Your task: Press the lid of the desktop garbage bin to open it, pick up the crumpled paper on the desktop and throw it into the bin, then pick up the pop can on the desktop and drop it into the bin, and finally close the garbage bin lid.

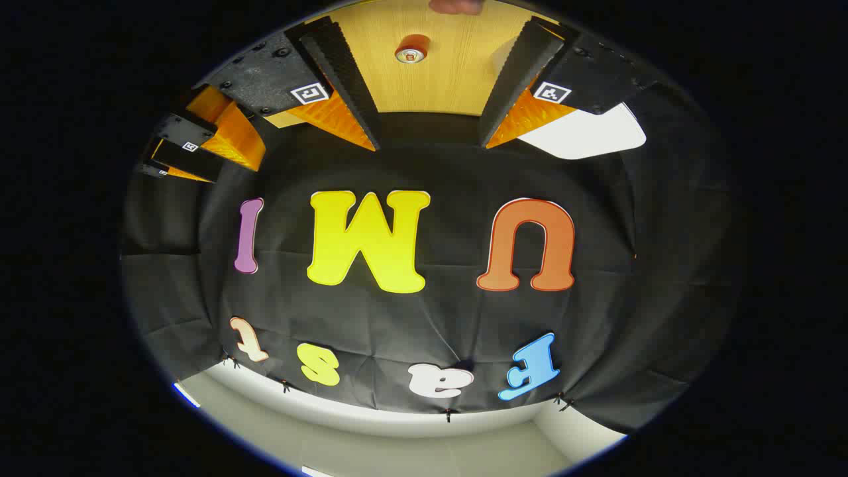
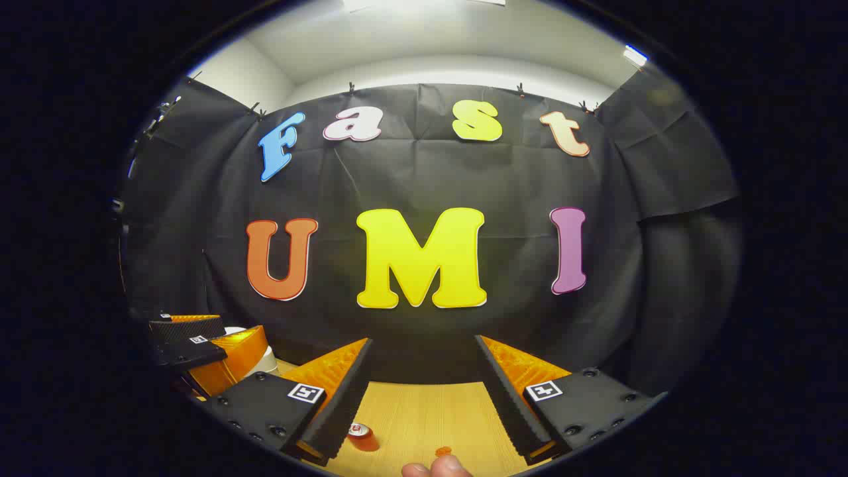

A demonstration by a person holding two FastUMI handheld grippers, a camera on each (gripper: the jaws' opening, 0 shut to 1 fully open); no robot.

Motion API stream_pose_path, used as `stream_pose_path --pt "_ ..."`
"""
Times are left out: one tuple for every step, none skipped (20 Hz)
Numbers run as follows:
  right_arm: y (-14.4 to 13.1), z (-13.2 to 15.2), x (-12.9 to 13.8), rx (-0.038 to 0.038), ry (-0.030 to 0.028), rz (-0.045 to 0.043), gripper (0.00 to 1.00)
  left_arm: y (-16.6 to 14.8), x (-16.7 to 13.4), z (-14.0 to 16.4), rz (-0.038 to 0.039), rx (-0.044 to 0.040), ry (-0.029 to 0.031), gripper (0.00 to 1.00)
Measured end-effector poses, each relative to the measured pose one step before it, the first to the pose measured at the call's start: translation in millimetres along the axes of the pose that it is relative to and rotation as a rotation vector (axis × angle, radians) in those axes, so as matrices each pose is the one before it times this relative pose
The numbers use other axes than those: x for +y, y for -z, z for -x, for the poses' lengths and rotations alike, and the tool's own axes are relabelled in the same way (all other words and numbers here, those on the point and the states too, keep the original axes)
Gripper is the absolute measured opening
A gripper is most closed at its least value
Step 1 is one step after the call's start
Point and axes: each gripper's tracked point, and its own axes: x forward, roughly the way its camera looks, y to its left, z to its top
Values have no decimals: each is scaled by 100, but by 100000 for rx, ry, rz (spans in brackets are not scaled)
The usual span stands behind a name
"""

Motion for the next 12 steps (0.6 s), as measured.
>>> stream_pose_path --pt "-260 -75 -303 -515 190 -197 94 -186 -225 -142 -812 -204 236 96" --pt "-192 -66 -265 -906 157 -494 94 49 -188 -108 -904 109 175 96" --pt "-244 -100 -182 -722 52 -384 94 -264 -264 -109 -610 -902 910 96" --pt "148 -108 -247 129 389 56 94 -326 -136 -73 -508 -744 411 96" --pt "131 -143 -128 636 -126 -62 94 -259 -56 36 -305 -945 219 96" --pt "105 -78 -53 812 -30 -92 94 -147 54 -159 -120 -97 -364 96" --pt "22 -40 -58 325 17 -104 94 55 37 -137 118 171 -118 96" --pt "-168 -38 -66 -187 195 -261 94 270 64 -139 -203 873 -564 96" --pt "-164 23 -26 -528 -292 -370 94 174 71 -120 150 635 -308 96" --pt "22 -16 -18 -230 4 349 94 60 -52 -42 331 525 -163 96" --pt "1 -7 -69 157 -64 285 94 56 212 -45 161 325 -696 96" --pt "0 43 85 -42 -137 -66 94 -118 121 39 139 -289 -316 96"
